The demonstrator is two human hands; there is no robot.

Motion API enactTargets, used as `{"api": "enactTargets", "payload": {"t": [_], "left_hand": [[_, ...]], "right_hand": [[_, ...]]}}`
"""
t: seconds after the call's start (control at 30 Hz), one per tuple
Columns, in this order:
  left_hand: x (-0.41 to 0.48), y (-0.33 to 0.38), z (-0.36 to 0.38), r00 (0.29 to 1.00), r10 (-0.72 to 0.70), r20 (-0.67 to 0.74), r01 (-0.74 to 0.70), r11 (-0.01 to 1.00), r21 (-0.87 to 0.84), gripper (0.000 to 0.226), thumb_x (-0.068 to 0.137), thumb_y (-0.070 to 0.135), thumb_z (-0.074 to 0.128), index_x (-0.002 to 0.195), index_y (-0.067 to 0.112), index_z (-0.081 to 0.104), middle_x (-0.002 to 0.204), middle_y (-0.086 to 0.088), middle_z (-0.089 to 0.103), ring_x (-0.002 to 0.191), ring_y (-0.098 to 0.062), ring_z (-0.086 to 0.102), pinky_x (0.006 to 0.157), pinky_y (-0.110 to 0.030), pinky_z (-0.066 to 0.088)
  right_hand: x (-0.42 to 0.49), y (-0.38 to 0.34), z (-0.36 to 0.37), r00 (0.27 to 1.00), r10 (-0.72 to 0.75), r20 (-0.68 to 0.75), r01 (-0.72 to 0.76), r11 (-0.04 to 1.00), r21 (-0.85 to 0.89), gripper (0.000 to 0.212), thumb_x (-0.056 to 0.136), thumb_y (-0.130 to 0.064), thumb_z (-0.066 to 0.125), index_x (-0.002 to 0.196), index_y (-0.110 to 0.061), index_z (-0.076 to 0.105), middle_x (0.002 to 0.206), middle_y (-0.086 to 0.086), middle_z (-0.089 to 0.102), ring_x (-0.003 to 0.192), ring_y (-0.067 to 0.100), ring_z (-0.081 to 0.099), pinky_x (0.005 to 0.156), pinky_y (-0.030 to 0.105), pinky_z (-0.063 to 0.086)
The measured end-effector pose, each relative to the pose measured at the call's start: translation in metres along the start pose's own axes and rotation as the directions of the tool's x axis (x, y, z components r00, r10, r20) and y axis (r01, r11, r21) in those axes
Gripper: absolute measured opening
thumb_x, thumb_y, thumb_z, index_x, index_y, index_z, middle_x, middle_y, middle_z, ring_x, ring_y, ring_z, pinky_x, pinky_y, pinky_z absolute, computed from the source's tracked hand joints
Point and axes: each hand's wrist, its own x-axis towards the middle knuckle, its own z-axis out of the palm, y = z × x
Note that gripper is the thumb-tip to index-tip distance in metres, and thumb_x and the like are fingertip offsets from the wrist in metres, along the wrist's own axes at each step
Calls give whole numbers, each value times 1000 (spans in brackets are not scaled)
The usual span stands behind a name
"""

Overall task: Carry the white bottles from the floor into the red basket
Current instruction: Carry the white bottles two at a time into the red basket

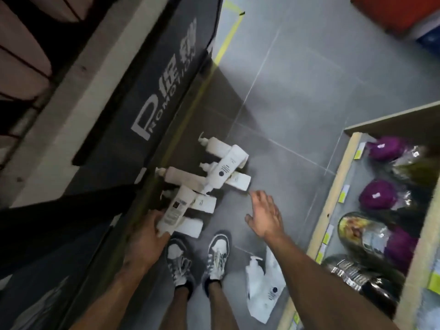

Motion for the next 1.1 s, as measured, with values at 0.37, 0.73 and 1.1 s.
{"api": "enactTargets", "payload": {"t": [0.37,0.73,1.1], "left_hand": [[178,-68,148,983,-184,-1,181,962,205,98,77,28,84,154,14,26,151,-16,33,131,-41,43,105,-52,40],[219,-129,214,989,-133,-62,145,940,309,117,65,36,91,155,21,17,150,-19,35,121,-51,49,88,-60,49],[166,-113,168,982,-181,52,147,909,391,102,75,48,79,150,18,16,141,-16,48,120,-39,53,94,-44,44]], "right_hand": [[219,14,93,952,-305,-36,283,915,-288,86,80,-12,72,154,-24,31,159,9,32,141,34,34,109,48,37],[316,13,130,780,-609,142,499,469,-729,79,77,-15,79,146,-21,41,135,15,52,132,39,43,118,61,22],[239,26,109,882,-464,84,423,698,-577,71,59,-36,83,119,-16,50,110,7,56,94,33,60,76,43,49]]}}
